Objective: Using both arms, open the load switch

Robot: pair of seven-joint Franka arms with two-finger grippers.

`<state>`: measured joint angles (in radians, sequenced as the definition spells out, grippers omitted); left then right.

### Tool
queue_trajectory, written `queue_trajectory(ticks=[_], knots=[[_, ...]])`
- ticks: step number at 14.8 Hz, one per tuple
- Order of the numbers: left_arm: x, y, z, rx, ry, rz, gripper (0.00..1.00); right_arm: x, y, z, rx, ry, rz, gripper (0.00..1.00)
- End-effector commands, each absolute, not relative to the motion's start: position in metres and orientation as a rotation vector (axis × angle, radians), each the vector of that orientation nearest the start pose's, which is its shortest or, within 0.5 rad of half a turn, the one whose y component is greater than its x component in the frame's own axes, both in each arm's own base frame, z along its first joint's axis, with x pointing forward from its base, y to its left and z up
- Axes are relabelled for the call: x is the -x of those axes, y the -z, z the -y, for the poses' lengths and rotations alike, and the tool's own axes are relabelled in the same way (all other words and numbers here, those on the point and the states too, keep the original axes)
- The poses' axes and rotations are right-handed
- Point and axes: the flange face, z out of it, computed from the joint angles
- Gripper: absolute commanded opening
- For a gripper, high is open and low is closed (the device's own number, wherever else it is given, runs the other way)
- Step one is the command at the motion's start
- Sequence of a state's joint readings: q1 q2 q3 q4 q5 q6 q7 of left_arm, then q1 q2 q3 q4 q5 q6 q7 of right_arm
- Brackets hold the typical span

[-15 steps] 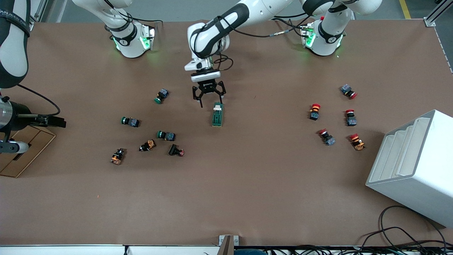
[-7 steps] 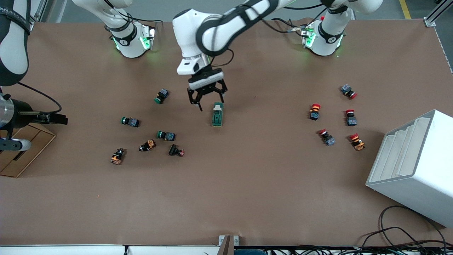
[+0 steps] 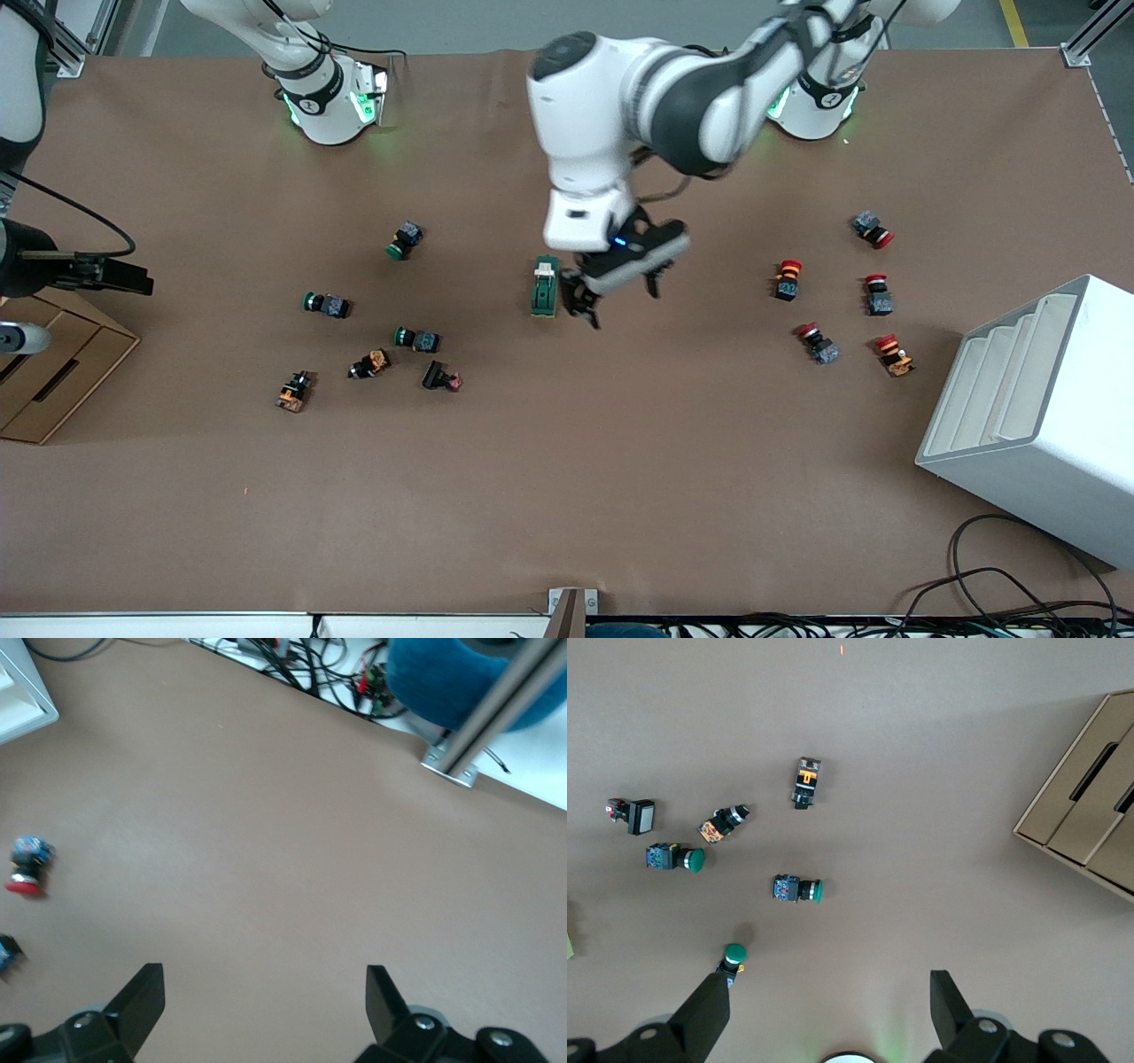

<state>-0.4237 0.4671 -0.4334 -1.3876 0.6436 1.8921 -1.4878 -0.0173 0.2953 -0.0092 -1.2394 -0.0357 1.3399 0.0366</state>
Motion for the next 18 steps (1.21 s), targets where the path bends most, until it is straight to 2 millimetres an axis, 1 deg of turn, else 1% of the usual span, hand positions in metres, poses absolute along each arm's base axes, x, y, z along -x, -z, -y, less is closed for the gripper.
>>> queue_trajectory(ticks=[1,2,3,4,5,7,8,9,10,11,12,13,14,15,17,18], knots=[[-0.563,-0.51,0.393,2.92,0.557,0.713,1.0,-0.613,-0.589,0.025,3.158,-0.297,-0.111,1.0],[-0.58,-0.522,0.361,2.937,0.525,0.71,1.0,-0.613,-0.589,0.022,3.17,-0.297,-0.119,1.0],[-0.592,-0.533,0.331,2.957,0.493,0.695,1.0,-0.613,-0.588,0.02,3.173,-0.307,-0.115,1.0],[-0.6,-0.54,0.31,2.979,0.461,0.652,1.0,-0.61,-0.592,0.023,3.166,-0.304,-0.128,1.0],[-0.605,-0.544,0.294,2.991,0.428,0.61,1.0,-0.604,-0.602,0.028,3.155,-0.294,-0.138,1.0],[-0.618,-0.552,0.247,2.995,0.375,0.554,1.0,-0.6,-0.602,0.029,3.151,-0.323,-0.136,1.0],[-0.618,-0.569,0.226,3.028,0.372,0.502,1.0,-0.597,-0.604,0.03,3.146,-0.337,-0.137,1.0],[-0.617,-0.58,0.21,3.058,0.356,0.431,1.0,-0.593,-0.609,0.028,3.13,-0.33,-0.128,1.0],[-0.616,-0.584,0.187,3.064,0.293,0.428,1.0,-0.588,-0.616,0.024,3.115,-0.321,-0.117,1.0],[-0.612,-0.594,0.167,3.067,0.256,0.439,1.0,-0.581,-0.618,0.02,3.113,-0.326,-0.107,1.0],[-0.604,-0.606,0.155,3.075,0.227,0.414,1.0,-0.574,-0.619,0.018,3.114,-0.321,-0.098,1.0],[-0.599,-0.611,0.146,3.084,0.18,0.401,1.0,-0.569,-0.62,0.017,3.114,-0.321,-0.095,1.0],[-0.591,-0.62,0.138,3.082,0.158,0.413,1.0,-0.567,-0.622,0.016,3.115,-0.307,-0.096,1.0],[-0.587,-0.625,0.127,3.07,0.141,0.425,1.0,-0.565,-0.625,0.016,3.116,-0.3,-0.093,1.0],[-0.576,-0.636,0.117,3.069,0.115,0.311,1.0,-0.562,-0.631,0.016,3.118,-0.281,-0.091,1.0],[-0.573,-0.639,0.1,3.07,0.105,0.256,1.0,-0.559,-0.636,0.016,3.119,-0.264,-0.091,1.0]])
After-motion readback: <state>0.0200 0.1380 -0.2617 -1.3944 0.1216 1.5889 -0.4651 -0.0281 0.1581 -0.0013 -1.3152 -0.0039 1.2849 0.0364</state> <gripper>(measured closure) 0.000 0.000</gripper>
